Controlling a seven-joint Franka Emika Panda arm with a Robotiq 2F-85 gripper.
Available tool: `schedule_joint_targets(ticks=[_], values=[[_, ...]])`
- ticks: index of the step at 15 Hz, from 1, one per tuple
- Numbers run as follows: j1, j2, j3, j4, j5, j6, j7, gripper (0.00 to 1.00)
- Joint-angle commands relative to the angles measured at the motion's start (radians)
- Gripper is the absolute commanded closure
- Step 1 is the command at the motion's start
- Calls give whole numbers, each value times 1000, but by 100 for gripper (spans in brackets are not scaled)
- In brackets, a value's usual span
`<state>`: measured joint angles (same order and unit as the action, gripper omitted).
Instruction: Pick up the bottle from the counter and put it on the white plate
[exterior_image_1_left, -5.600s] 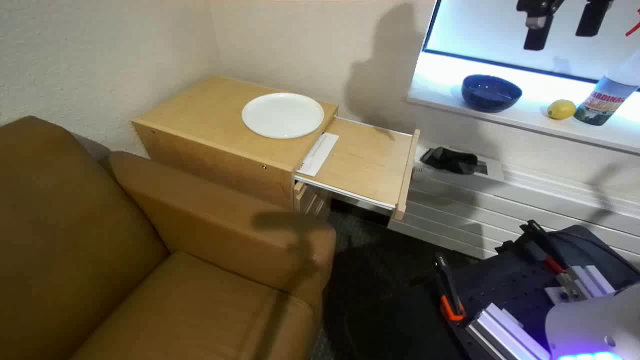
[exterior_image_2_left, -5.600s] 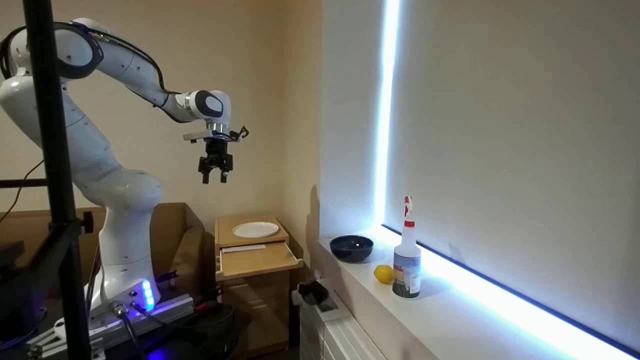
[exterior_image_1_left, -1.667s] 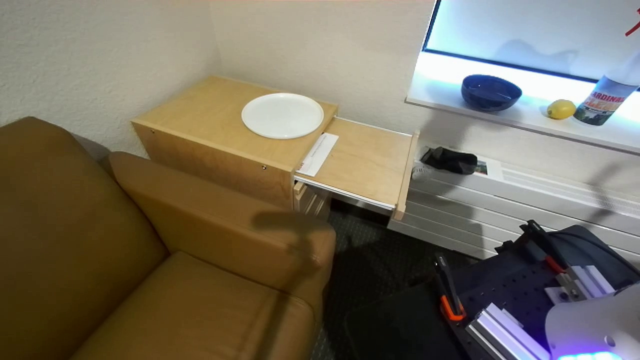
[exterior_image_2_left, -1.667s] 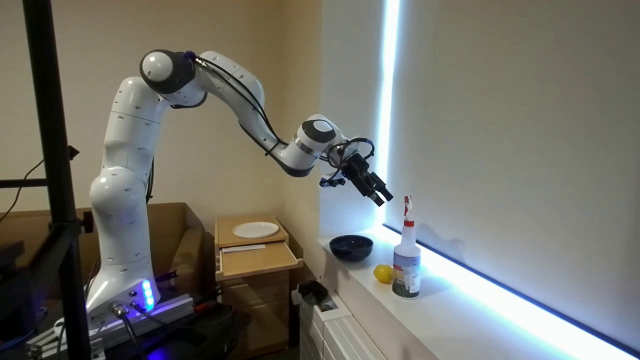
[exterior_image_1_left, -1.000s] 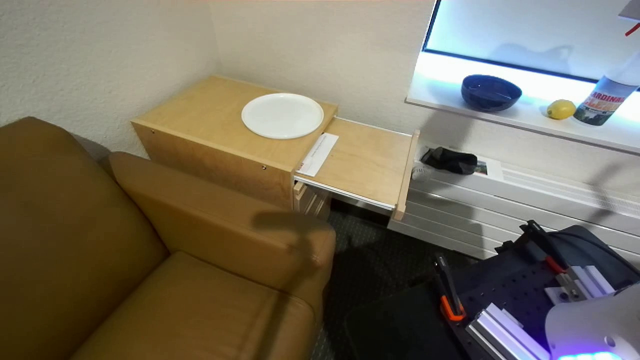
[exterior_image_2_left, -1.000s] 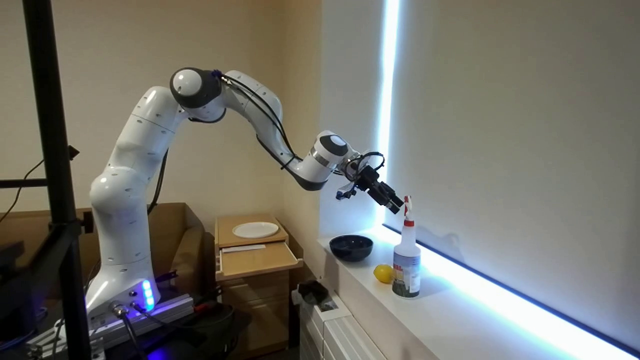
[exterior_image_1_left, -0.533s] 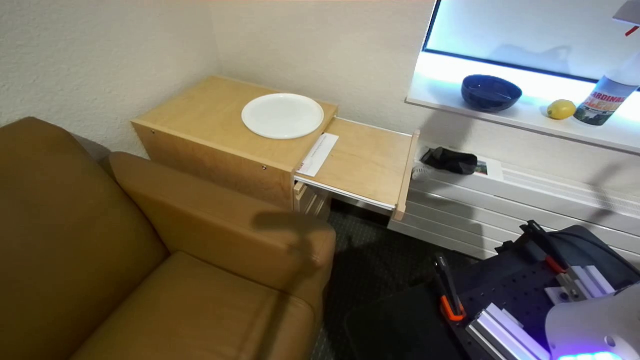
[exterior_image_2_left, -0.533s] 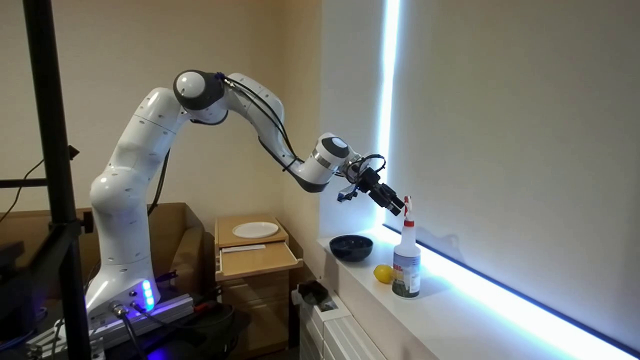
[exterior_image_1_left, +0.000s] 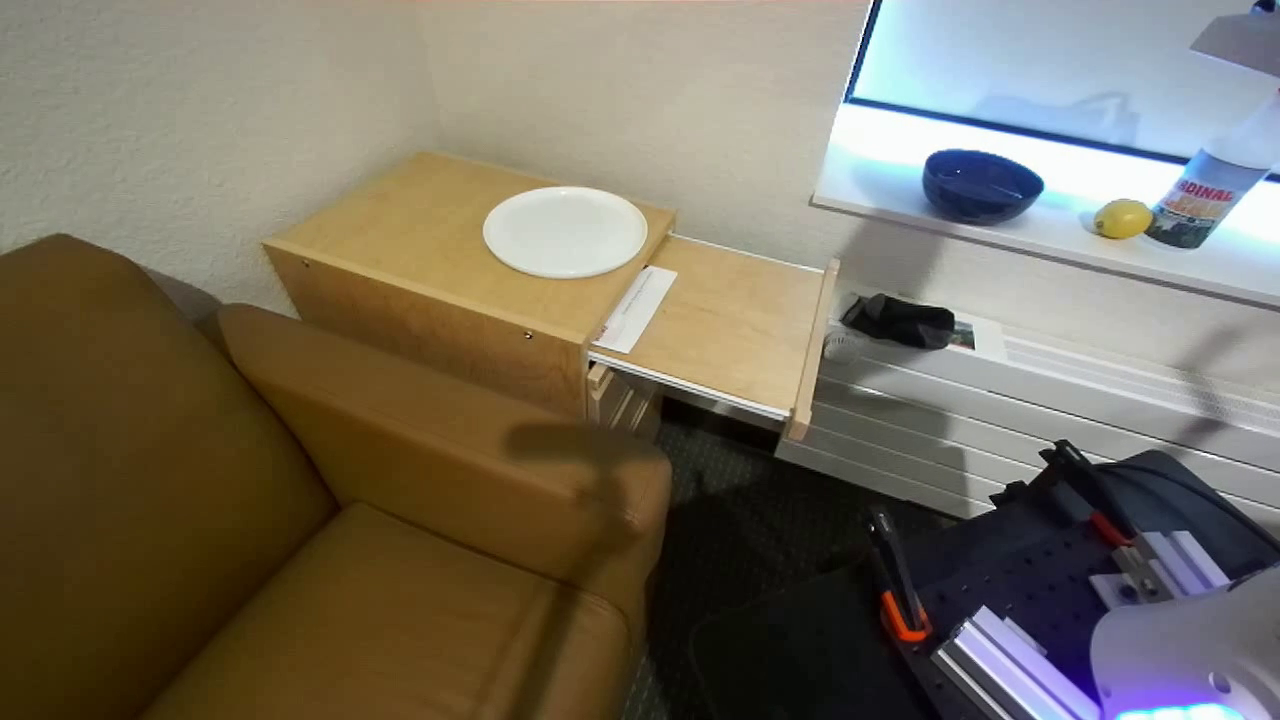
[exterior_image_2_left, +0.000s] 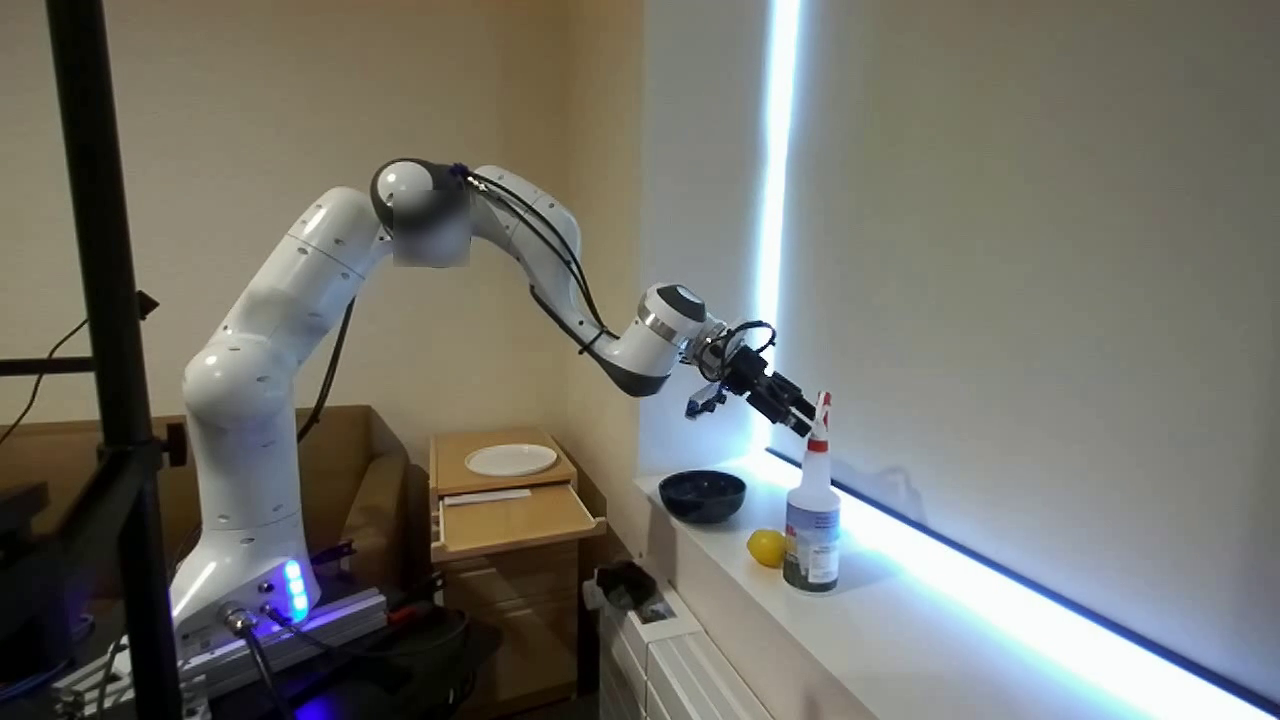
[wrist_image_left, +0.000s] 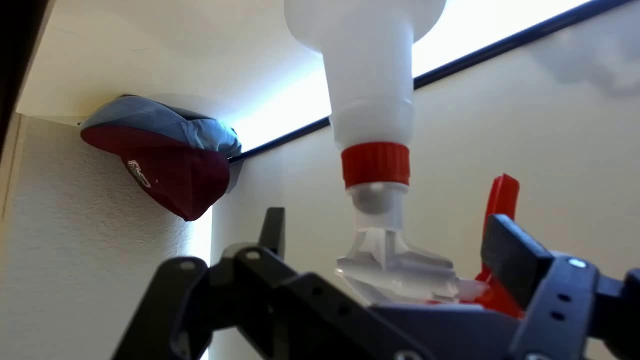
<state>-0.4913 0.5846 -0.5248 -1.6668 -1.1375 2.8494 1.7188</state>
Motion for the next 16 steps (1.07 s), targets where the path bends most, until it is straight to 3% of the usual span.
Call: schedule_joint_targets(ticks=[1, 6, 7, 8, 16], values=[[12, 80, -39, 70, -43, -11, 66, 0], [4, 83, -34, 62, -21, -6, 51, 0], [3, 81, -33, 60, -15, -11, 47, 7], [-1, 78, -27, 56, -8, -10, 38, 27], [-13, 75, -18, 51, 17, -22, 24, 83]])
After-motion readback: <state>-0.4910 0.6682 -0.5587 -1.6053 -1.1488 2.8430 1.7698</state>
